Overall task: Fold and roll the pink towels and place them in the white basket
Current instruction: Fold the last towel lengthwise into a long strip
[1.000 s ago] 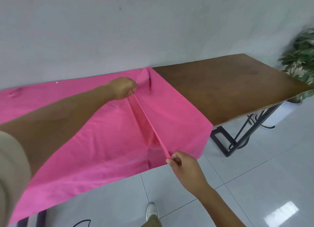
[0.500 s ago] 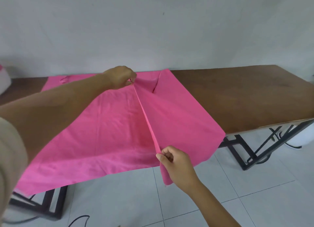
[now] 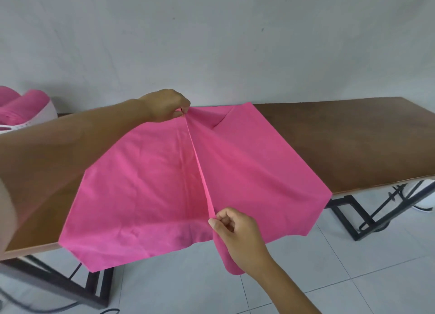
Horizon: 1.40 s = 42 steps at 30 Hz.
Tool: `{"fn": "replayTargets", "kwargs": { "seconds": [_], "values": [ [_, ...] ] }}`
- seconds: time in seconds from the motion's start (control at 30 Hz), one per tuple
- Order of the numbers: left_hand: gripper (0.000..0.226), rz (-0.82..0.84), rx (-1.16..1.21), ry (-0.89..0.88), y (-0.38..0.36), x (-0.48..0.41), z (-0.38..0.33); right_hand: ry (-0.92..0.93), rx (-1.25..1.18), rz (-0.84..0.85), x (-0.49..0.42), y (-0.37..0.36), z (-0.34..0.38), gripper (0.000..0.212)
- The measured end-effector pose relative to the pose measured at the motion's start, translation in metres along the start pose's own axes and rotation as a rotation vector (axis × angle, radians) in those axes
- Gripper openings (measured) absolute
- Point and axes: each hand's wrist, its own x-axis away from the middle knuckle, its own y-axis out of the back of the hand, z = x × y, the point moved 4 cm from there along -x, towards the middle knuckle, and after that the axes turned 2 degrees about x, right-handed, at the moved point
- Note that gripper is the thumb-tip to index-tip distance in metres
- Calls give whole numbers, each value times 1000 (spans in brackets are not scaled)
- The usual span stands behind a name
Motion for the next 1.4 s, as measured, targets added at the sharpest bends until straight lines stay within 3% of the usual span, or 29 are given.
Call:
{"fn": "replayTargets", "kwargs": {
  "seconds": [0.5,1.03,1.17,1.3,1.4],
  "values": [
    [7,23,-39,-24,16,120,100,18,-5,5,7,-167,69,20],
    [13,56,-89,89,-4,242,184,112,59,259,-3,-320,114,14],
    [23,124,-101,201,-20,268,203,91,45,385,-4,-357,116,8],
    [36,253,-80,328,-47,294,215,9,36,638,0,-388,105,39],
    [59,351,-118,401,-72,317,220,-15,71,688,2,-391,99,44]
  ]
}}
